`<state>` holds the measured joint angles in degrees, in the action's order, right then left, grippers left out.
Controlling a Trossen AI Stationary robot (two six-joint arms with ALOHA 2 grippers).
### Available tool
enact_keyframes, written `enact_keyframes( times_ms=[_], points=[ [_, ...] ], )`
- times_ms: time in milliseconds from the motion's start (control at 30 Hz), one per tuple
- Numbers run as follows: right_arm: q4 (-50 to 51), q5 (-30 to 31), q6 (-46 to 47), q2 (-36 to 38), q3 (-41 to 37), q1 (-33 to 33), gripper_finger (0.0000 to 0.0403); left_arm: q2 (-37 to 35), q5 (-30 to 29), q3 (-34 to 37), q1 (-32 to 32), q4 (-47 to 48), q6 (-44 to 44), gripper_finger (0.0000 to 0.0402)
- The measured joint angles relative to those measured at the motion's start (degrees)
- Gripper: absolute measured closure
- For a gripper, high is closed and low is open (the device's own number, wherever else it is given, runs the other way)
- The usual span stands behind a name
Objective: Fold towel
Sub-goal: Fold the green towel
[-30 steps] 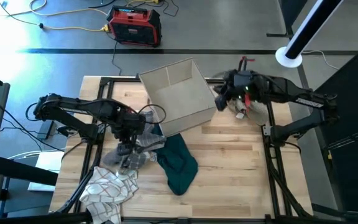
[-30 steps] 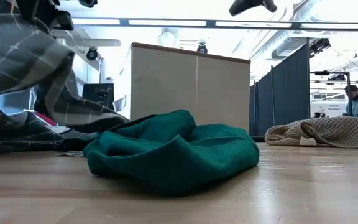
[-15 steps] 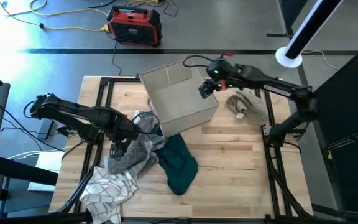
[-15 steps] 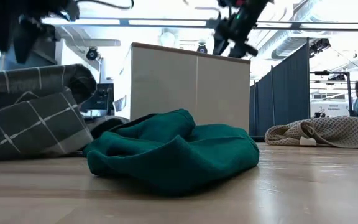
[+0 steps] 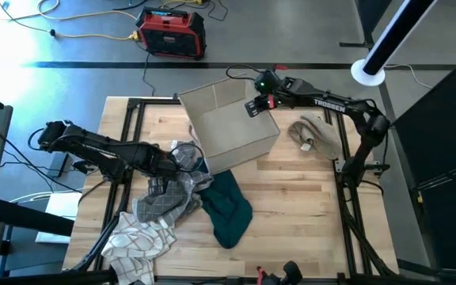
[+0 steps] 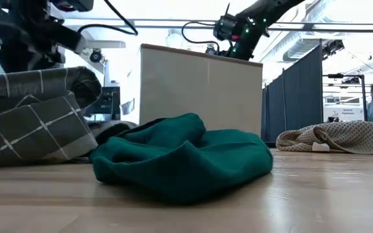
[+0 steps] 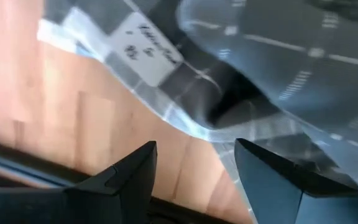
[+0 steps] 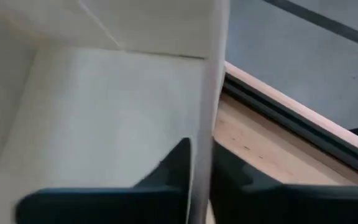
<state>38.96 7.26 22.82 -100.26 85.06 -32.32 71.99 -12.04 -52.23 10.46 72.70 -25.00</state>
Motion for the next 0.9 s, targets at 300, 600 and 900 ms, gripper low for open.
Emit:
enact_keyframes(
  times_ms=[300,600,900],
  points=[
    [-2.91,6.68,11.74,8.64,-0.04,2.16,0.0401,-0.02,-11.01,-0.02,-0.79,-1.33,-1.3,0.0193],
    [-4.5,8.38,20.72,8.63,-0.53,0.08,0.0401,-0.02,-11.84,-0.02,-3.02,-6.23,1.79,0.0193],
    [-4.35,13.29,23.44,2.99,-0.61,-1.27,0.0403,-0.02,-11.82,-0.02,-3.71,-6.5,2.7,0.0193]
  ],
)
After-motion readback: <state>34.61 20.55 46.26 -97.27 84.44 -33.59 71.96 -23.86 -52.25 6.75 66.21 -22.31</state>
